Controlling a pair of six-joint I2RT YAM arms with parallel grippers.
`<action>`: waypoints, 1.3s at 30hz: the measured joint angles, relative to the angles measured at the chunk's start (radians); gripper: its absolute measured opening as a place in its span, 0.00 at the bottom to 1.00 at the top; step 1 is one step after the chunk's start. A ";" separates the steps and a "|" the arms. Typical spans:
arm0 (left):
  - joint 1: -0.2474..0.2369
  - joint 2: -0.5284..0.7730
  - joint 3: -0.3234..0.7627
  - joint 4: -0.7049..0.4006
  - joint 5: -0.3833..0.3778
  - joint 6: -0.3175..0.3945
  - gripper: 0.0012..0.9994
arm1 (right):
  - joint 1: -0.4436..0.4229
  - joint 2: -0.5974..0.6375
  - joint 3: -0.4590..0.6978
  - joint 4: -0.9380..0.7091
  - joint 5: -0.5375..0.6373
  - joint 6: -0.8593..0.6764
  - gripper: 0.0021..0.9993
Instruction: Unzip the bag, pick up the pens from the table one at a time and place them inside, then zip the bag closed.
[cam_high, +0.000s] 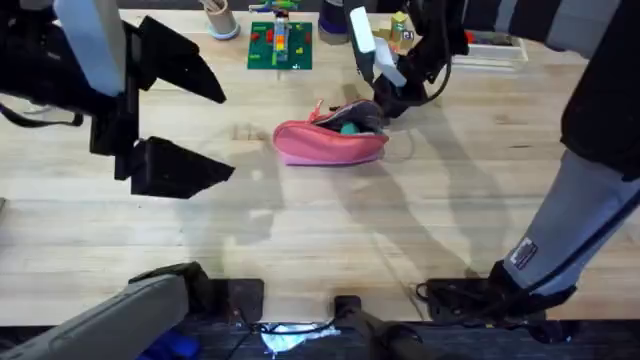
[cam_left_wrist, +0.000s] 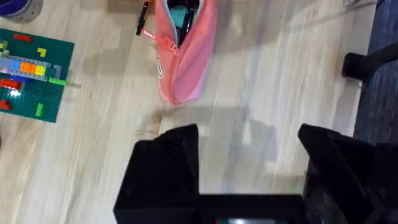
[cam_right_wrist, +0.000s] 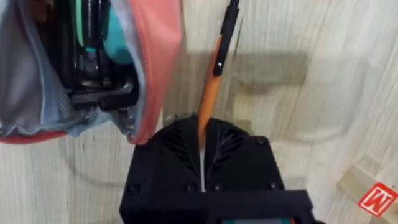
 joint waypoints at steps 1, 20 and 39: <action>0.000 0.000 0.000 0.000 0.000 0.000 1.00 | 0.000 0.000 0.000 0.000 0.000 0.000 0.03; 0.000 0.000 0.000 0.000 0.000 0.000 1.00 | -0.016 0.006 0.096 -0.135 0.082 0.002 0.03; 0.000 0.000 0.000 0.000 0.000 0.000 1.00 | -0.041 -0.212 0.117 -0.204 0.115 -0.004 0.03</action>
